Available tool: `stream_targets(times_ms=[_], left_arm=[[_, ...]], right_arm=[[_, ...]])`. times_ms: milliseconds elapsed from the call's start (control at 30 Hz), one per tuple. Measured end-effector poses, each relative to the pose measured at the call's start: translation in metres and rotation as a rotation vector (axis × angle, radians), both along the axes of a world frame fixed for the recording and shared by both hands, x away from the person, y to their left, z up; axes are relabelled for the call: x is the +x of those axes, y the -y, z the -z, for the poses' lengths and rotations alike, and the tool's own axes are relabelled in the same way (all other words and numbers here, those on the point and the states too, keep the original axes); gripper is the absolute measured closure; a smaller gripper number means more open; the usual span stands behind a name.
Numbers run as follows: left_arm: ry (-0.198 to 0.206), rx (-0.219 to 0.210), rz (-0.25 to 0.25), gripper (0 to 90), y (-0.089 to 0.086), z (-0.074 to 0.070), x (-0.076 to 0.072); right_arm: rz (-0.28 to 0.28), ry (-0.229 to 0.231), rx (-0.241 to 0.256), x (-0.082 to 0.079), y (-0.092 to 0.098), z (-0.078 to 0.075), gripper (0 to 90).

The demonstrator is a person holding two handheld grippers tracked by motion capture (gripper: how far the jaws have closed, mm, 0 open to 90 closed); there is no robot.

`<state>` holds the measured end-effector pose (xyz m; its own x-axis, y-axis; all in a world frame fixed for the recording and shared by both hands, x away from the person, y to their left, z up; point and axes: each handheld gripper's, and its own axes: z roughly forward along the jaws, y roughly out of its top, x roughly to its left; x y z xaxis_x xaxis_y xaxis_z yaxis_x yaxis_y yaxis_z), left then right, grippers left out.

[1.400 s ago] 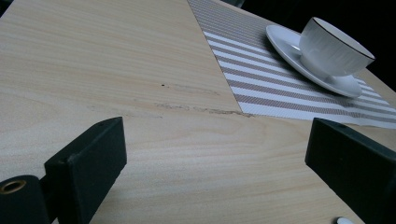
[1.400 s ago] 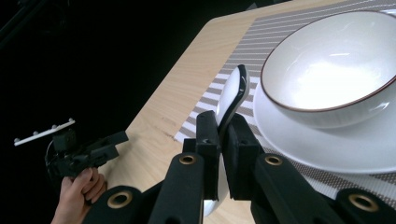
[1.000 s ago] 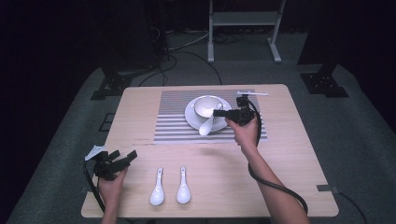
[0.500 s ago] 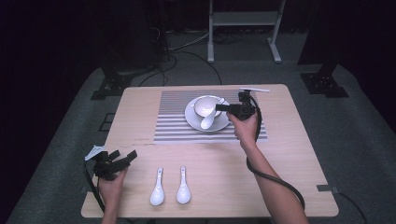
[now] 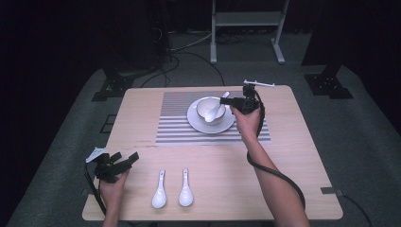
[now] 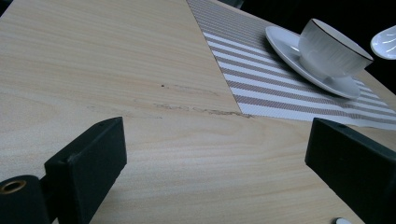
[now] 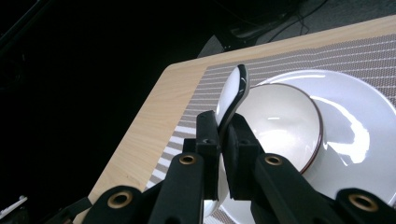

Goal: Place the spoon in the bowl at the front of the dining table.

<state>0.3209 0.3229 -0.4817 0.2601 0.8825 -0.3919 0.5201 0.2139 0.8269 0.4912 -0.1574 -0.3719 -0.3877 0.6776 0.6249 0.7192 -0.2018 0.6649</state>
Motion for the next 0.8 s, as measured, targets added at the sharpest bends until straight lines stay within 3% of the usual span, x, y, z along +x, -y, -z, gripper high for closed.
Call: stream_targets(times_ms=[400, 533, 800], left_arm=[[0.001, -0.001, 0.001, 3.9, 0.000, 0.000, 0.000], [0.001, 0.001, 0.003, 3.9, 0.000, 0.000, 0.000], [0.000, 0.001, 0.004, 3.9, 0.000, 0.000, 0.000]], right_arm=[[0.059, -0.018, 0.034, 0.008, 0.002, 0.011, 84.7], [0.103, -0.013, 0.039, 0.011, 0.007, 0.014, 84.8], [0.128, -0.015, 0.039, 0.012, 0.007, 0.020, 84.7]])
